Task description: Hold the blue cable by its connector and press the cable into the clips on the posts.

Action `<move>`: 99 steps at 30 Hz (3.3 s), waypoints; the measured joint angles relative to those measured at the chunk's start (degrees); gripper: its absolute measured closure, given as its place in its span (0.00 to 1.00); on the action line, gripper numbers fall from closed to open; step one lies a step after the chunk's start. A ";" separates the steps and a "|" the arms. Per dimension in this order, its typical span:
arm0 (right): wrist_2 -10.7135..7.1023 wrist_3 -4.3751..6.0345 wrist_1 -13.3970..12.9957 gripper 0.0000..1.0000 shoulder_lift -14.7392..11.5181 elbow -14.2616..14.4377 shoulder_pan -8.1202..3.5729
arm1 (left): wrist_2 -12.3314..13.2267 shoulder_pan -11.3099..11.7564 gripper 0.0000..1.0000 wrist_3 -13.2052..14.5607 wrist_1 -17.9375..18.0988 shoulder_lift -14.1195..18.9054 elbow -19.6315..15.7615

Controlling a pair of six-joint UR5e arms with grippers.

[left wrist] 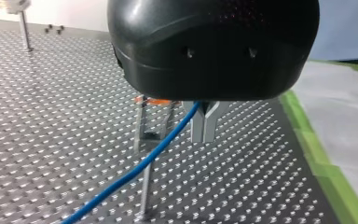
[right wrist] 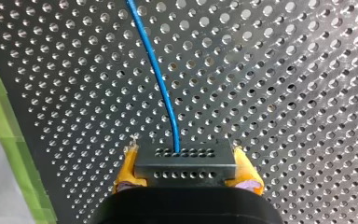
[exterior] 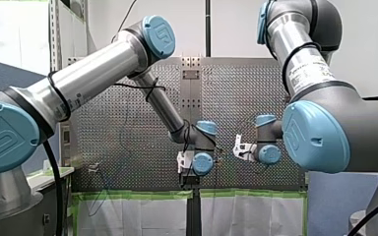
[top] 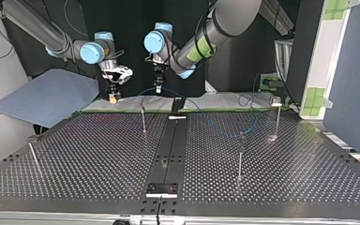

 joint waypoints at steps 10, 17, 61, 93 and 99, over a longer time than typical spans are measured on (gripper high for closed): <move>-5.09 0.74 0.09 1.00 0.05 -0.48 -2.27 | -0.59 0.05 0.99 -0.77 -2.07 -1.54 4.41; -7.83 1.09 0.09 1.00 0.18 -0.50 -3.25 | -0.91 0.26 0.99 -1.94 -1.24 -1.55 7.87; -8.53 0.58 1.62 1.00 2.79 -2.33 -5.52 | -1.40 0.31 0.99 -5.26 0.36 -5.24 11.19; -8.69 -0.63 3.72 1.00 2.76 -5.72 -5.52 | 7.56 6.07 0.99 -2.60 -2.55 -5.25 11.20; -8.69 -0.66 3.68 1.00 2.77 -5.98 -5.52 | 10.35 5.83 0.99 -1.27 -3.06 -5.14 11.44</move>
